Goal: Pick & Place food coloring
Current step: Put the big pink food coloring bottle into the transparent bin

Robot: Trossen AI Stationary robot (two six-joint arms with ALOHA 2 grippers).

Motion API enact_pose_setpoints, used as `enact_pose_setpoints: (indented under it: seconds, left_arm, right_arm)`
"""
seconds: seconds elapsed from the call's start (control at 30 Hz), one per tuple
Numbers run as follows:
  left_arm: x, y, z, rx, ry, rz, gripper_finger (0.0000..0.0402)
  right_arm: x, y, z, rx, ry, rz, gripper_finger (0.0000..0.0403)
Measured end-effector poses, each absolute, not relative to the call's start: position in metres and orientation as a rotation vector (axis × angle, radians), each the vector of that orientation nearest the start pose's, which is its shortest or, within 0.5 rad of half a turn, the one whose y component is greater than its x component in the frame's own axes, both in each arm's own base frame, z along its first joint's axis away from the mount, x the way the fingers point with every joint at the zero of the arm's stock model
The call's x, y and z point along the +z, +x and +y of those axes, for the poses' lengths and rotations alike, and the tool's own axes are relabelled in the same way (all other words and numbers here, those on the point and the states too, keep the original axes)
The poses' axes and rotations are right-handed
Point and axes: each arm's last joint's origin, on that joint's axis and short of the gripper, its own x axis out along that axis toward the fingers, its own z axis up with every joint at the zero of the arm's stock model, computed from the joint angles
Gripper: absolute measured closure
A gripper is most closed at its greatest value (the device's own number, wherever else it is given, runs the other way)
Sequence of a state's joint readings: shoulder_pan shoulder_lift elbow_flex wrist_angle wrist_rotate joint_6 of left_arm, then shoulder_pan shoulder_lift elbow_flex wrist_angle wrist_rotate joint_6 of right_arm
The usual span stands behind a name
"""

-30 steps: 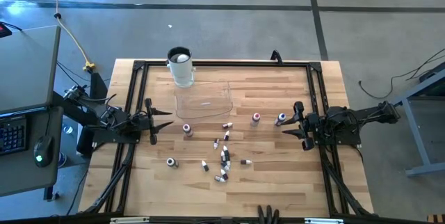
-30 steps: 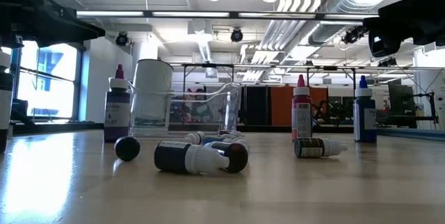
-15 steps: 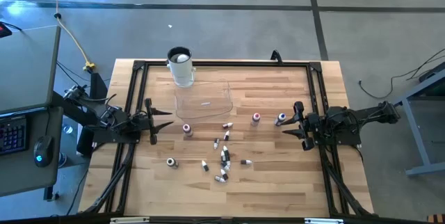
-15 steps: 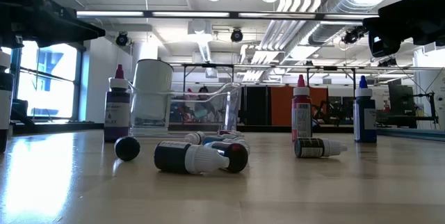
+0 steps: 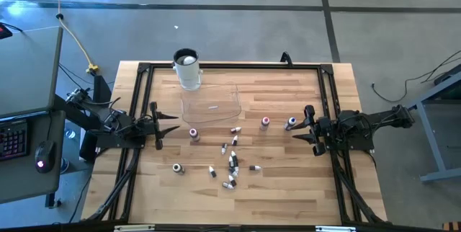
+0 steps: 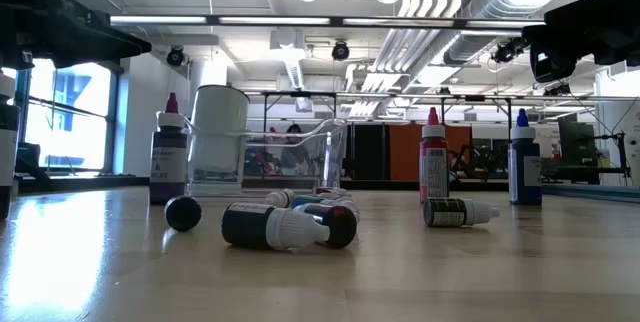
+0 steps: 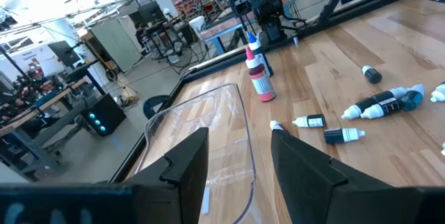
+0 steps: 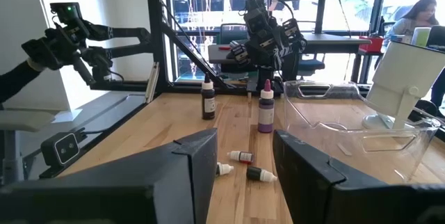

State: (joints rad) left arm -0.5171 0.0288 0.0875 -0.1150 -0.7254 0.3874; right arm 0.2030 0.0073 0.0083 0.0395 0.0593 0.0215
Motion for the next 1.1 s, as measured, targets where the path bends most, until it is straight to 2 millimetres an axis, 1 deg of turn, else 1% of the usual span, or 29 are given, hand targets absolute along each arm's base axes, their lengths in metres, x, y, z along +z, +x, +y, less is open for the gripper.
enact_pose_setpoints:
  seconds: [0.17, 0.23, 0.37, 0.47, 0.53, 0.6, 0.7, 0.8, 0.97, 1.1]
  left_arm:
    - [0.181, 0.085, -0.026, 0.215, 0.424, 0.088, 0.0247]
    - [0.181, 0.085, -0.026, 0.196, 0.407, 0.082, 0.0247]
    - [0.184, 0.085, -0.032, 0.010, 0.278, 0.016, 0.0247]
    - [0.193, 0.085, -0.036, -0.123, 0.190, -0.087, 0.0247]
    - [0.201, 0.084, -0.037, -0.170, 0.136, -0.171, 0.0247]
    - [0.208, 0.082, -0.037, -0.183, 0.104, -0.245, 0.0247]
    - [0.216, 0.080, -0.037, -0.240, 0.081, -0.328, 0.0247]
    - [0.219, 0.078, -0.040, -0.337, 0.081, -0.377, 0.0247]
    - [0.219, 0.076, -0.044, -0.485, 0.071, -0.390, 0.0247]
    - [0.218, 0.076, -0.044, -0.497, 0.075, -0.385, 0.0247]
  right_arm:
    - [0.170, 0.096, 0.018, 0.144, 0.026, -0.039, 0.0269]
    - [0.170, 0.096, 0.018, 0.143, 0.001, -0.042, 0.0269]
    - [0.173, 0.096, 0.018, 0.138, -0.061, -0.081, 0.0269]
    - [0.182, 0.095, 0.018, 0.132, -0.083, -0.179, 0.0269]
    - [0.189, 0.093, 0.017, 0.123, -0.108, -0.254, 0.0269]
    - [0.196, 0.091, 0.017, 0.106, -0.172, -0.325, 0.0269]
    - [0.202, 0.089, 0.017, 0.080, -0.253, -0.399, 0.0269]
    - [0.203, 0.088, 0.016, 0.076, -0.261, -0.415, 0.0269]
    - [0.202, 0.089, 0.017, 0.079, -0.260, -0.402, 0.0269]
    - [0.203, 0.088, 0.016, 0.076, -0.258, -0.415, 0.0269]
